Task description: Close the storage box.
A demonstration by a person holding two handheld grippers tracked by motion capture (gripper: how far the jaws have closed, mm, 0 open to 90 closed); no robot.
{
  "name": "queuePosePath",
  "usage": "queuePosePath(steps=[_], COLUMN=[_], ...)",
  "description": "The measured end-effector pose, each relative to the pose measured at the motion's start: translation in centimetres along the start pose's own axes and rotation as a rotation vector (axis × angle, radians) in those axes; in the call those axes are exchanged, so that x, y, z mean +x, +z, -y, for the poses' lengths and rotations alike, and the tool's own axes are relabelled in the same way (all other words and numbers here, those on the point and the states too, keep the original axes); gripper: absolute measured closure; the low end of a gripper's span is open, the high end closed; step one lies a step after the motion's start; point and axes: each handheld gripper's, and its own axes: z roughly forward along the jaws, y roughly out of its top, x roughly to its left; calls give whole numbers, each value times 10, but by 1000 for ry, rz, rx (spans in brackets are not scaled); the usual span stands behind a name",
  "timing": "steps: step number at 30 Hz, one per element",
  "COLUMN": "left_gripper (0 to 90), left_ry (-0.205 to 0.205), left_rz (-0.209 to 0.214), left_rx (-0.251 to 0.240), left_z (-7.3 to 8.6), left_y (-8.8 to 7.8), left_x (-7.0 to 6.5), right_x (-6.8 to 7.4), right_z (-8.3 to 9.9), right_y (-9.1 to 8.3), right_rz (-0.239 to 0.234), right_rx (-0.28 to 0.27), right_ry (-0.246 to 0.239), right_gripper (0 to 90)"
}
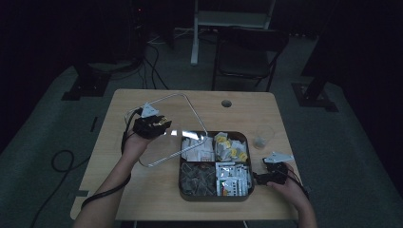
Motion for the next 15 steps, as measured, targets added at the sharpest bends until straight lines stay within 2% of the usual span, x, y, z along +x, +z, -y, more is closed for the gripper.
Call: queuePosePath(steps=[4, 15], left_gripper=[599, 599], left_ry=[35, 109], left_rz=[21, 124], left_rx=[5, 11], left_z=[-2, -5], left_y=[2, 5], left_x=[-12, -47], right_x=[0, 0], right_z=[0, 0], right_y=[0, 0], right_rz=[0, 0], right_rx=[0, 0], right_ry=[0, 0], right_gripper=[138, 137])
